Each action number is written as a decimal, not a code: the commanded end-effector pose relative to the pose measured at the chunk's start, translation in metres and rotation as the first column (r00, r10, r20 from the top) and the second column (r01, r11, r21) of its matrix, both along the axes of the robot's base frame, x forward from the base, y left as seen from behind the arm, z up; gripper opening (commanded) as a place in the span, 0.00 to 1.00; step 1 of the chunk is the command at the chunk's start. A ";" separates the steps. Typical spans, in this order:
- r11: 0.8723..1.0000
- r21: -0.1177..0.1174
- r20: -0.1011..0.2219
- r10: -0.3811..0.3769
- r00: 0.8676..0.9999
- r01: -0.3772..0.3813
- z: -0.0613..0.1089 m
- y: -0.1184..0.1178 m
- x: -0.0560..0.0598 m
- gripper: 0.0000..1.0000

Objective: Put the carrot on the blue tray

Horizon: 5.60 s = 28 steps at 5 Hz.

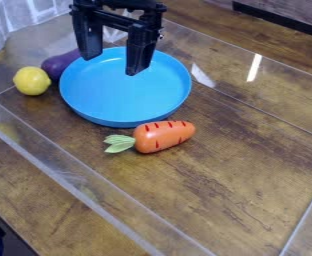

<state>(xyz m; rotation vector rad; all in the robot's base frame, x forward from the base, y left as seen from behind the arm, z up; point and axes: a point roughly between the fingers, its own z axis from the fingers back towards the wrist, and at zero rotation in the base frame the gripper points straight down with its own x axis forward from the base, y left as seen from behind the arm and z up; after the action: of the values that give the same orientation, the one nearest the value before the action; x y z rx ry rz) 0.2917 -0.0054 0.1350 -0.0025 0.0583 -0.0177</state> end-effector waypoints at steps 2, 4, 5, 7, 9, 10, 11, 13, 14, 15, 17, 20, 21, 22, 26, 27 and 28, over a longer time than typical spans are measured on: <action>0.973 -0.005 -0.005 -0.230 0.973 0.230 -0.028 -0.001 0.010 1.00; 0.915 0.009 0.021 -0.404 0.915 0.404 -0.059 -0.009 0.018 1.00; 0.915 0.016 0.030 -0.403 0.915 0.403 -0.059 -0.010 0.022 1.00; 0.921 0.022 0.058 -0.390 0.919 0.389 -0.054 -0.011 0.038 1.00; 0.892 0.020 0.081 -0.452 0.888 0.452 -0.072 -0.006 0.037 1.00; 0.882 0.015 0.090 -0.471 0.878 0.472 -0.081 -0.005 0.035 1.00; 0.886 0.014 0.098 -0.463 0.881 0.464 -0.092 -0.010 0.043 1.00; 0.865 0.008 0.096 -0.500 0.861 0.501 -0.105 -0.016 0.061 1.00; 0.848 0.000 0.093 -0.528 0.844 0.530 -0.105 -0.016 0.068 0.00; 0.830 -0.007 0.091 -0.555 0.826 0.558 -0.110 -0.024 0.071 0.00; 0.792 -0.020 0.087 -0.607 0.790 0.610 -0.120 -0.038 0.076 0.00; 0.796 -0.035 0.075 -0.601 0.796 0.605 -0.122 -0.029 0.066 0.00; 0.793 -0.030 0.070 -0.605 0.793 0.608 -0.112 -0.021 0.074 0.00; 0.790 -0.024 0.064 -0.610 0.790 0.612 -0.102 -0.013 0.082 0.00; 0.816 -0.002 0.080 -0.577 0.813 0.579 -0.042 -0.020 0.062 0.00; 0.827 0.008 0.088 -0.561 0.823 0.562 -0.022 -0.017 0.056 0.00; 0.852 0.043 0.095 -0.523 0.847 0.522 -0.003 0.003 0.065 0.00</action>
<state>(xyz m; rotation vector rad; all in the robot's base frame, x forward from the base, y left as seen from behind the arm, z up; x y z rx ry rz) 0.3508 -0.0068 0.1060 0.0068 0.0324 -0.5795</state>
